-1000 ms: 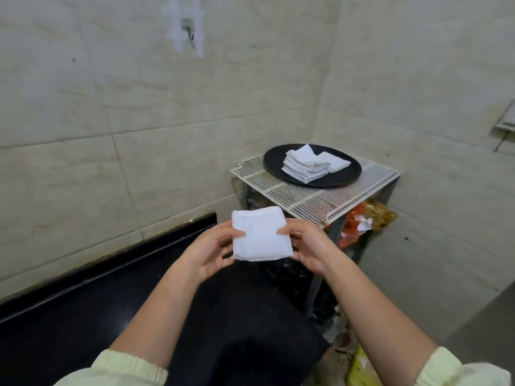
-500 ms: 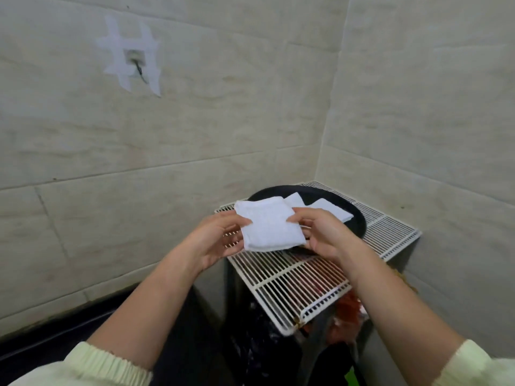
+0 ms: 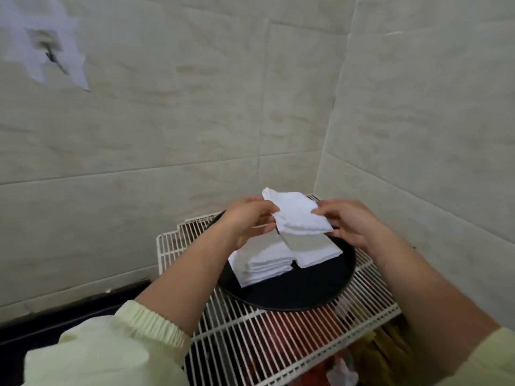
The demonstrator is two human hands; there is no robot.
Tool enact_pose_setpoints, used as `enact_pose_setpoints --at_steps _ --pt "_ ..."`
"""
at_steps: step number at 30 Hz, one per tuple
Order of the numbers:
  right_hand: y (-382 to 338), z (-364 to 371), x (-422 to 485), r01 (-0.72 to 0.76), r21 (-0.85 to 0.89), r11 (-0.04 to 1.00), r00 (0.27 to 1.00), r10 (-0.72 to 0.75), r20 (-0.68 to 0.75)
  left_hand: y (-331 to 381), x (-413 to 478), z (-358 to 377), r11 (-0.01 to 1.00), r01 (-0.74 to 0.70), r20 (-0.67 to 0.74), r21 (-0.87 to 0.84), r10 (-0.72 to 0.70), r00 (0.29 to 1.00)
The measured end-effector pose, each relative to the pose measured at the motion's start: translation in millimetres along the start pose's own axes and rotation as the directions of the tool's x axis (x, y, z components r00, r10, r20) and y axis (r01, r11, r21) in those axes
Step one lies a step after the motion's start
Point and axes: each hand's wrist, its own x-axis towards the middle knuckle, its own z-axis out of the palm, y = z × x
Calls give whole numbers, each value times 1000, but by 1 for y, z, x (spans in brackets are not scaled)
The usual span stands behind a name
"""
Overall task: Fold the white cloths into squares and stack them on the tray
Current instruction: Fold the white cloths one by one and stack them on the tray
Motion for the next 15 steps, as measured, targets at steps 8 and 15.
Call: enact_pose_setpoints --at_steps 8,15 --pt "22 -46 45 -50 -78 996 996 44 -80 -23 39 48 968 23 -146 249 15 989" --pt "43 -58 65 -30 -235 972 994 4 -108 -44 62 62 810 61 -244 583 103 964"
